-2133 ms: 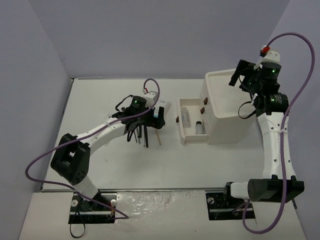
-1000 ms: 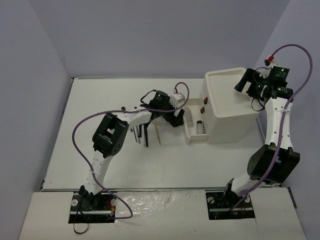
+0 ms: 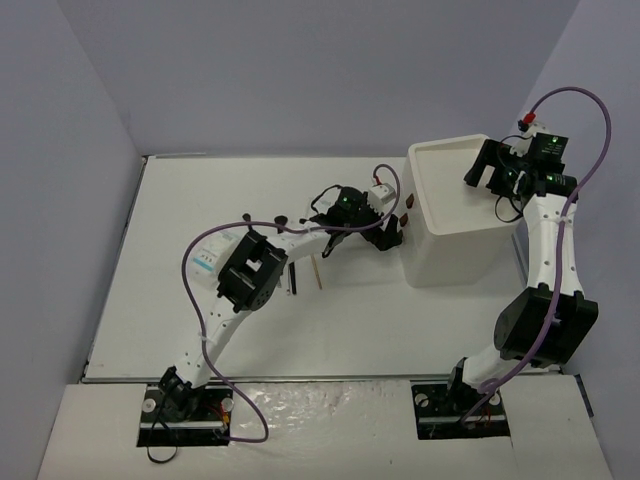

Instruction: Organize the makeup

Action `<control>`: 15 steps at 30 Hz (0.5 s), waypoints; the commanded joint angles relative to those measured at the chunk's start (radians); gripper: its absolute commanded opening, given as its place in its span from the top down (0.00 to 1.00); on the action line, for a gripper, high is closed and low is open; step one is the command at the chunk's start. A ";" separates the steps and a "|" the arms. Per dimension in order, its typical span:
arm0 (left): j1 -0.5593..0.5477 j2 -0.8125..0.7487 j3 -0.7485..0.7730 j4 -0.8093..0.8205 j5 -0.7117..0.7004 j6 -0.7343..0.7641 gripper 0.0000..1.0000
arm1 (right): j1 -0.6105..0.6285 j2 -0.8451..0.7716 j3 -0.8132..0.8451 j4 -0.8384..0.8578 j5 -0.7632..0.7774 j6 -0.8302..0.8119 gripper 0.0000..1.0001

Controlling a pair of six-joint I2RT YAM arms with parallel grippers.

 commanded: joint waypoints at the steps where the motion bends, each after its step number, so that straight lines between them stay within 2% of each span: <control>1: 0.003 -0.199 -0.108 0.203 -0.017 -0.022 0.06 | 0.041 -0.050 0.040 -0.026 -0.052 0.030 0.05; 7: 0.045 -0.396 -0.301 0.180 -0.070 -0.029 0.03 | 0.079 -0.092 0.123 -0.076 0.041 -0.029 0.04; 12: 0.071 -0.589 -0.416 0.064 -0.235 -0.065 0.03 | 0.190 -0.174 0.135 -0.082 0.237 -0.078 0.04; 15: 0.077 -0.697 -0.471 0.008 -0.274 -0.108 0.03 | 0.206 -0.216 0.122 -0.082 0.320 -0.086 0.04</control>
